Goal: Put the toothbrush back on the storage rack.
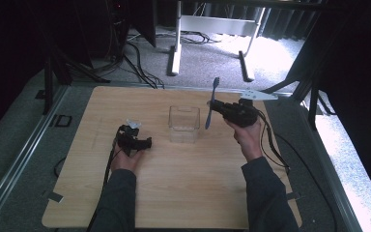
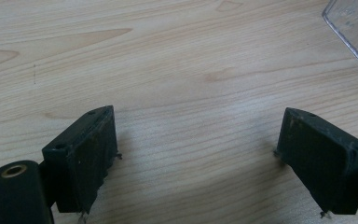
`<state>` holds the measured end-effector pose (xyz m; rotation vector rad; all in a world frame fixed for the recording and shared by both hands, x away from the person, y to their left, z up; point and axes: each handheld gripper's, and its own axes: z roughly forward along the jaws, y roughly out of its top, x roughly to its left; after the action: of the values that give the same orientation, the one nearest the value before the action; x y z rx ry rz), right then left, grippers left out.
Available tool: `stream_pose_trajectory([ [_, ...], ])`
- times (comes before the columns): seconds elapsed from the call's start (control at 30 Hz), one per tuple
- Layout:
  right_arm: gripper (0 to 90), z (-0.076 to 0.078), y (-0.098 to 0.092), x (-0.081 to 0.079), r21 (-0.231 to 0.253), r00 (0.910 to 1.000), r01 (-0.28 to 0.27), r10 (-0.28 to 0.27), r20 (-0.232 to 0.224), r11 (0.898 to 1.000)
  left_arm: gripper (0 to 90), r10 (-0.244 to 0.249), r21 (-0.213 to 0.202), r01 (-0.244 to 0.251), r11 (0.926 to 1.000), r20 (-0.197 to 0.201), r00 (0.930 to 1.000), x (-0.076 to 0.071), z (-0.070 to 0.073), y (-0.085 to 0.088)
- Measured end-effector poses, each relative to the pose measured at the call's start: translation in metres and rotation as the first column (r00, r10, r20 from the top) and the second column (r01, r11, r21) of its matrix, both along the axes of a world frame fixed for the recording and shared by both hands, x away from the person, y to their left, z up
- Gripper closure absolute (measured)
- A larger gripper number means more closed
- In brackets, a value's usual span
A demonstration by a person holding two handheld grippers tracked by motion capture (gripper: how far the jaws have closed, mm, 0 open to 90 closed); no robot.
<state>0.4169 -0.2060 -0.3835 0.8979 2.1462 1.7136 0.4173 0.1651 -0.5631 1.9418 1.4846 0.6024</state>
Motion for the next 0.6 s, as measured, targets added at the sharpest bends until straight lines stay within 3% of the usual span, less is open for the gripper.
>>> stream_pose_trajectory([
  [0.33, 81.8, -0.0017, 0.0034, 0.0027, 0.026, 1.0, 0.0, 0.0, -0.002, 1.0, 12.3, -0.001, 0.001, 0.001, 1.0, 0.0, 1.0, 0.0, 0.0, 0.0001],
  [0.6, 81.8, -0.0058, 0.0097, 0.0052, 0.015, 1.0, -0.006, 0.006, 0.0, 1.0, 12.3, 0.0, 0.001, 0.0, 1.0, 0.0, 1.0, 0.0, 0.0, 0.0],
])
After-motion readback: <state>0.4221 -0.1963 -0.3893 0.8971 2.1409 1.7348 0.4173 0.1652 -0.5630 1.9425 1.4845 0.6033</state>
